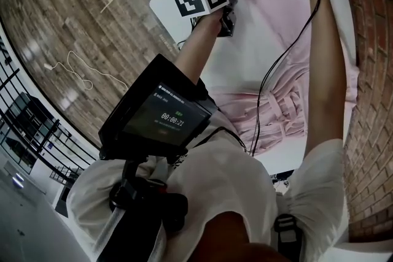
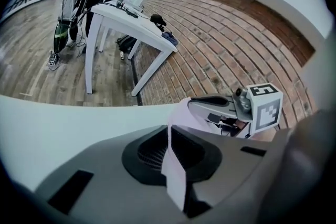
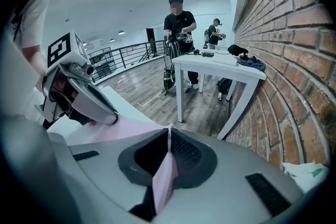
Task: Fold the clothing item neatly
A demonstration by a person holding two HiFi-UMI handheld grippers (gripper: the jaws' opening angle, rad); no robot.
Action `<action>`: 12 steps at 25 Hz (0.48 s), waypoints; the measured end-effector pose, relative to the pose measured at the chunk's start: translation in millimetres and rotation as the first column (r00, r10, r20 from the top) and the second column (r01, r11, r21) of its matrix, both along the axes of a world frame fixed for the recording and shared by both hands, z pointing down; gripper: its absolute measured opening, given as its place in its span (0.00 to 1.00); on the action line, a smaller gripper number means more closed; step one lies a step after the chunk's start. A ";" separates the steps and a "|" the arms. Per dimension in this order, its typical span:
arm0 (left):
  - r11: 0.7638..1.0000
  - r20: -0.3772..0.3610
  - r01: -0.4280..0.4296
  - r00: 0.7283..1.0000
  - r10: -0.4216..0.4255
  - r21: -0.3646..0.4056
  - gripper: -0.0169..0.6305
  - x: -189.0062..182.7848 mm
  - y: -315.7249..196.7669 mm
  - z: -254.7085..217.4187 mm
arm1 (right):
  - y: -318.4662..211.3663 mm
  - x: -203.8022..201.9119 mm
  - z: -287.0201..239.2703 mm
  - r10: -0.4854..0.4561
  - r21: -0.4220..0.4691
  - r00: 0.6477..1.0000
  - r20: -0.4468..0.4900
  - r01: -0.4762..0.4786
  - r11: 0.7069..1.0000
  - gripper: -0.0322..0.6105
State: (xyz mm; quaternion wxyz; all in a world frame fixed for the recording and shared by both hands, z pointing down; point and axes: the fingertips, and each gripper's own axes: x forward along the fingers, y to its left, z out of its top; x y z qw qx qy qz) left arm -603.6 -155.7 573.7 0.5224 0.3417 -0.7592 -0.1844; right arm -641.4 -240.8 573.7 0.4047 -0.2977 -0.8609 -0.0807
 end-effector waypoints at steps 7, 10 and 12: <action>0.997 0.149 -0.067 0.986 0.070 -0.024 0.06 -1.6 -4.2 -13.8 | -4.8 -0.6 -25.0 0.037 -0.013 0.993 0.108 -0.036 0.999 0.08; 0.995 0.218 -0.097 0.971 0.099 -0.021 0.06 7.1 -7.1 -36.7 | -5.1 11.2 -43.9 0.041 -0.003 0.991 0.126 -0.040 0.999 0.08; 0.991 0.267 -0.134 0.955 0.132 -0.009 0.06 20.5 -15.1 -69.4 | -12.8 26.2 -70.5 0.059 0.007 0.988 0.141 -0.060 0.998 0.08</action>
